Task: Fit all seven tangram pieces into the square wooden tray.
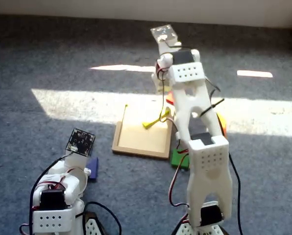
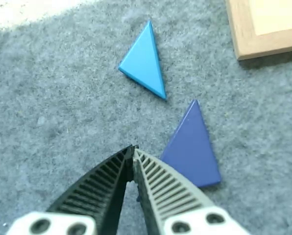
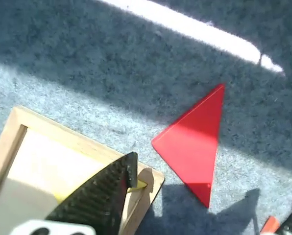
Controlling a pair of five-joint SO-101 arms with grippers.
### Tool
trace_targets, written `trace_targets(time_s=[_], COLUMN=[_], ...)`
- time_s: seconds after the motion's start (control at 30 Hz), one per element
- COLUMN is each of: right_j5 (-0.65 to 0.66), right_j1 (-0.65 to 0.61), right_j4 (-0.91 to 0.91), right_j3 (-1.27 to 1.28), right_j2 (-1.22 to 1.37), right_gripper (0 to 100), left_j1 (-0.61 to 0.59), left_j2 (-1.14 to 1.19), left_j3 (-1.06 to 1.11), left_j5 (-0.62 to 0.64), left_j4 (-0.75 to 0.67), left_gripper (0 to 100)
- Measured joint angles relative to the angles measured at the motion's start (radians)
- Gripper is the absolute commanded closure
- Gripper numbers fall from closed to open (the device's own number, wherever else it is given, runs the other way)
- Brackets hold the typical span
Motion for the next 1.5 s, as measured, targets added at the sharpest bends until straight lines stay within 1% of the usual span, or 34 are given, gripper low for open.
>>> trace_targets(time_s=[0.53, 0.97, 1.03, 1.2, 1.27, 1.33, 1.5], right_j5=[-0.002, 0.0, 0.0, 0.0, 0.0, 0.0, 0.0], right_j1=[-0.002, 0.011, 0.014, 0.015, 0.015, 0.021, 0.043], right_j4=[-0.215, -0.423, -0.431, -0.431, -0.431, -0.431, -0.434], right_j3=[0.252, 0.433, 0.434, 0.434, 0.434, 0.434, 0.434], right_j2=[0.0, -0.006, -0.006, -0.006, -0.006, -0.006, -0.008], right_gripper=[53.0, 53.1, 55.7, 73.1, 78.3, 80.4, 80.7], left_j1=[0.0, 0.0, 0.0, 0.0, 0.0, 0.0, 0.0], left_j2=[0.0, 0.0, 0.0, 0.0, 0.0, 0.0, 0.0], left_j3=[0.0, 0.0, 0.0, 0.0, 0.0, 0.0, 0.0], left_j5=[0.0, 0.0, 0.0, 0.0, 0.0, 0.0, 0.0], left_j4=[0.0, 0.0, 0.0, 0.0, 0.0, 0.0, 0.0], left_gripper=[99, 99, 99, 99, 99, 99, 99])
